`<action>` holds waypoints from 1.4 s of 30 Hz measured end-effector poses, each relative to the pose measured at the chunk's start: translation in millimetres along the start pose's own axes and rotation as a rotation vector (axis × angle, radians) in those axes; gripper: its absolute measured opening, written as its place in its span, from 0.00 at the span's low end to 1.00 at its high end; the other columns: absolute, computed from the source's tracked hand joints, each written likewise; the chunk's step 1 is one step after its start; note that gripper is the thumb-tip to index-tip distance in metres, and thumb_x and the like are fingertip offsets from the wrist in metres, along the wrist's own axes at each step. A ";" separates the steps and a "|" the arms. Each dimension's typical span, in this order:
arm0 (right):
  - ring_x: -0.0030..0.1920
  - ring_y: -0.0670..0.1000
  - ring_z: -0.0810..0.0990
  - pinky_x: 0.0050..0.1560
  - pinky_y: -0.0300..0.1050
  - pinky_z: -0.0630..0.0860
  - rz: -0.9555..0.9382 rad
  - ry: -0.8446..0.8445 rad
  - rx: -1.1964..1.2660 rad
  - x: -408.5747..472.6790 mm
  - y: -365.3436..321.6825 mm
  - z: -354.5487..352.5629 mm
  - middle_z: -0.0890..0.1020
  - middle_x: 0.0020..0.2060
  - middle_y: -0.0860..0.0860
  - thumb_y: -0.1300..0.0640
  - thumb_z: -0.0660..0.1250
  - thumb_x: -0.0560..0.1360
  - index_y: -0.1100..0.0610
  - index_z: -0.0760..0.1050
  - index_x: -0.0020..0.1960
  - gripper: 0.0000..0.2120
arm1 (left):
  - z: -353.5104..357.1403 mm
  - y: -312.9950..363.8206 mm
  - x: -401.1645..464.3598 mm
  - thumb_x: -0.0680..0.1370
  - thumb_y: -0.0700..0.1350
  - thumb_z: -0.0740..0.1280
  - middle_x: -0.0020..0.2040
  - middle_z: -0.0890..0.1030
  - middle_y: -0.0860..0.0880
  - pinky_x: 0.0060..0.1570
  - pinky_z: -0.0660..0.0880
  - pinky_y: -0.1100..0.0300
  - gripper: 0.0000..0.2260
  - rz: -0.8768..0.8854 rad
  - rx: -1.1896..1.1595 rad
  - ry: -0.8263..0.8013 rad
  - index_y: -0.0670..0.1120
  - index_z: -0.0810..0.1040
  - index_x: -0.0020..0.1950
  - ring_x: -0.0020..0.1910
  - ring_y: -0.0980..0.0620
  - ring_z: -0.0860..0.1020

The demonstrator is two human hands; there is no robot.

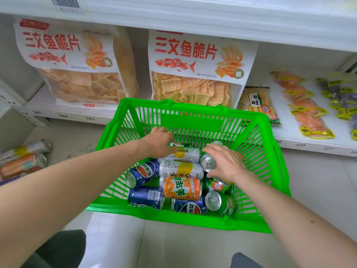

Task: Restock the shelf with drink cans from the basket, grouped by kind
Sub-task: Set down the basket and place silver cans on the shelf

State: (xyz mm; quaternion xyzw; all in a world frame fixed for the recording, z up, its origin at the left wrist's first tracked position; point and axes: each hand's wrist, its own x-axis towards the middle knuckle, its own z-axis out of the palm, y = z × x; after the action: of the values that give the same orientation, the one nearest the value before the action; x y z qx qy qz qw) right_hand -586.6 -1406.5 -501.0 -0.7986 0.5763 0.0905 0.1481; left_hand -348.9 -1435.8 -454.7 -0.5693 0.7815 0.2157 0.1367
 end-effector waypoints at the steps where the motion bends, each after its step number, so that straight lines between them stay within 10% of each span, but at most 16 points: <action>1: 0.75 0.53 0.63 0.74 0.54 0.61 -0.004 0.003 -0.014 0.8 -2.1 -0.3 0.61 0.77 0.47 0.47 0.78 0.67 0.48 0.61 0.77 0.43 | 3.6 -0.1 -0.3 0.79 0.60 0.58 0.70 0.66 0.42 0.73 0.56 0.42 0.23 0.010 0.000 -0.011 0.45 0.69 0.68 0.72 0.39 0.60; 8: 0.52 0.51 0.82 0.59 0.41 0.75 -0.077 0.037 -0.121 5.3 6.4 -10.0 0.77 0.66 0.55 0.49 0.73 0.73 0.57 0.70 0.70 0.30 | 7.7 -2.6 -0.1 0.79 0.56 0.61 0.70 0.67 0.42 0.70 0.62 0.42 0.21 0.038 -0.062 -0.014 0.45 0.69 0.68 0.71 0.41 0.63; 14: 0.43 0.54 0.83 0.43 0.47 0.79 0.123 0.220 0.313 -0.4 17.7 -51.3 0.84 0.39 0.53 0.45 0.78 0.67 0.55 0.82 0.51 0.19 | 2.8 6.0 2.6 0.79 0.51 0.65 0.68 0.71 0.46 0.65 0.65 0.58 0.23 0.144 -0.207 0.045 0.45 0.66 0.71 0.67 0.48 0.69; 18: 0.50 0.53 0.84 0.53 0.54 0.80 0.222 0.262 0.539 -3.8 15.8 -96.3 0.86 0.46 0.54 0.44 0.79 0.64 0.53 0.84 0.48 0.18 | -8.5 22.1 -2.8 0.77 0.52 0.68 0.74 0.64 0.47 0.69 0.63 0.56 0.33 0.162 -0.337 -0.018 0.46 0.57 0.77 0.71 0.48 0.65; 24: 0.46 0.50 0.86 0.47 0.58 0.83 0.245 0.117 0.731 -24.7 0.8 -180.0 0.87 0.43 0.52 0.21 0.71 0.49 0.53 0.84 0.48 0.42 | -58.7 44.3 -45.2 0.73 0.52 0.73 0.77 0.60 0.48 0.73 0.61 0.52 0.42 0.127 -0.519 -0.066 0.48 0.51 0.79 0.75 0.48 0.60; 29: 0.40 0.49 0.86 0.41 0.56 0.84 0.199 0.000 0.850 -58.8 -35.5 -280.5 0.86 0.42 0.50 0.39 0.78 0.60 0.53 0.83 0.44 0.21 | -133.7 57.8 -106.0 0.71 0.53 0.75 0.73 0.67 0.51 0.70 0.65 0.55 0.42 0.092 -0.659 -0.066 0.47 0.56 0.77 0.71 0.52 0.67; 37: 0.36 0.54 0.86 0.39 0.58 0.83 0.151 -0.019 0.888 -113.2 -114.9 -459.1 0.85 0.42 0.62 0.42 0.79 0.65 0.67 0.80 0.46 0.28 | -276.7 72.3 -226.1 0.65 0.52 0.79 0.52 0.80 0.55 0.47 0.72 0.66 0.31 0.004 -0.850 0.099 0.51 0.70 0.65 0.49 0.56 0.79; 42: 0.38 0.49 0.86 0.35 0.47 0.83 0.080 -0.020 0.943 -152.0 -159.0 -565.6 0.86 0.44 0.52 0.39 0.75 0.67 0.56 0.80 0.54 0.25 | -376.8 68.1 -295.3 0.66 0.52 0.78 0.46 0.78 0.57 0.38 0.70 0.70 0.27 0.012 -0.858 0.134 0.50 0.72 0.60 0.41 0.63 0.75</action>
State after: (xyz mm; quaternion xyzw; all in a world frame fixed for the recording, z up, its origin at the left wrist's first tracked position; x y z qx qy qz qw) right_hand -499.3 -1417.1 99.6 -0.6206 0.5835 -0.1676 0.4964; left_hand -308.7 -1358.5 20.9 -0.5828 0.6313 0.4845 -0.1646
